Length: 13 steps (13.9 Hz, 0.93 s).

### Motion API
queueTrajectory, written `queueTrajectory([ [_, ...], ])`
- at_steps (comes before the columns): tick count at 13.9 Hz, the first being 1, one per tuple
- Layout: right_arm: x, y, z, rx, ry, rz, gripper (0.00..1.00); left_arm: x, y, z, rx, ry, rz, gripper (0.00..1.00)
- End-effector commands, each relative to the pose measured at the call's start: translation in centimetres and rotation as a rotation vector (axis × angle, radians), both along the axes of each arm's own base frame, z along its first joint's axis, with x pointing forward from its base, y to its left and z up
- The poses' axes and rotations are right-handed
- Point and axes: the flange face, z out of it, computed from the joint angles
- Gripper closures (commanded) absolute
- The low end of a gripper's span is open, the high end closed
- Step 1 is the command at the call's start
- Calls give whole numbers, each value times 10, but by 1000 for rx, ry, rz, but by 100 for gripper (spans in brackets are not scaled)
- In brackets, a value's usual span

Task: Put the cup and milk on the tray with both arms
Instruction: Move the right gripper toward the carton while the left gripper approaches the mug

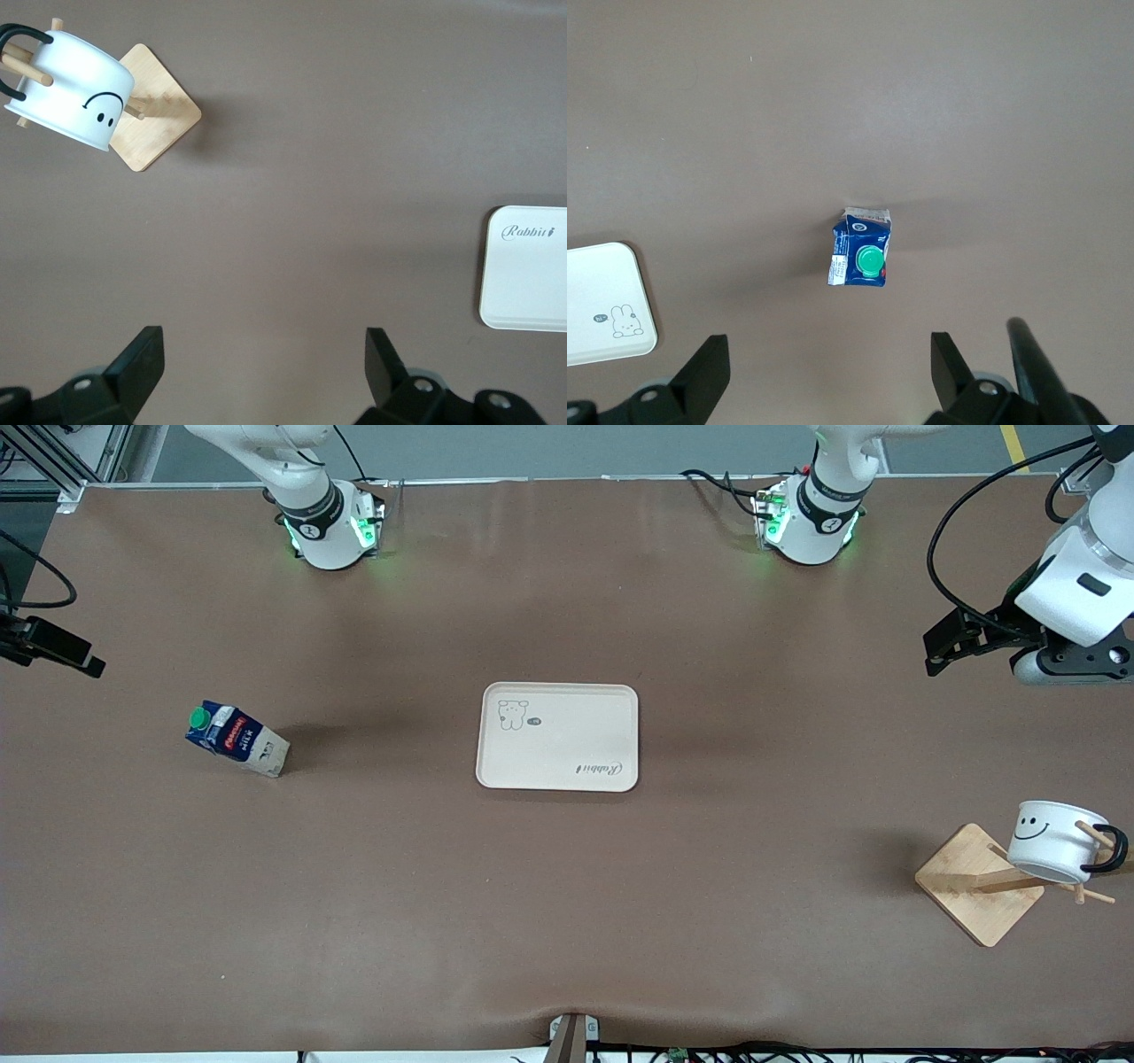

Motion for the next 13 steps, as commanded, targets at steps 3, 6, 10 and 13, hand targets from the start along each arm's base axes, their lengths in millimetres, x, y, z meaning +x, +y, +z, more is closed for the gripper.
queueTrajectory([
  [3, 7, -3, -2, 1, 10, -15, 0, 3, 4, 5, 2, 1, 6, 0],
  [6, 14, -2, -12, 12, 25, -12, 0, 12, 15, -8, 0, 13, 28, 0],
  [10, 17, -3, -21, 15, 45, -12, 0, 24, 51, -32, -10, -52, 123, 0],
  [13, 20, -2, -26, 16, 48, -11, 0, 21, 84, -46, -26, -130, 186, 0],
])
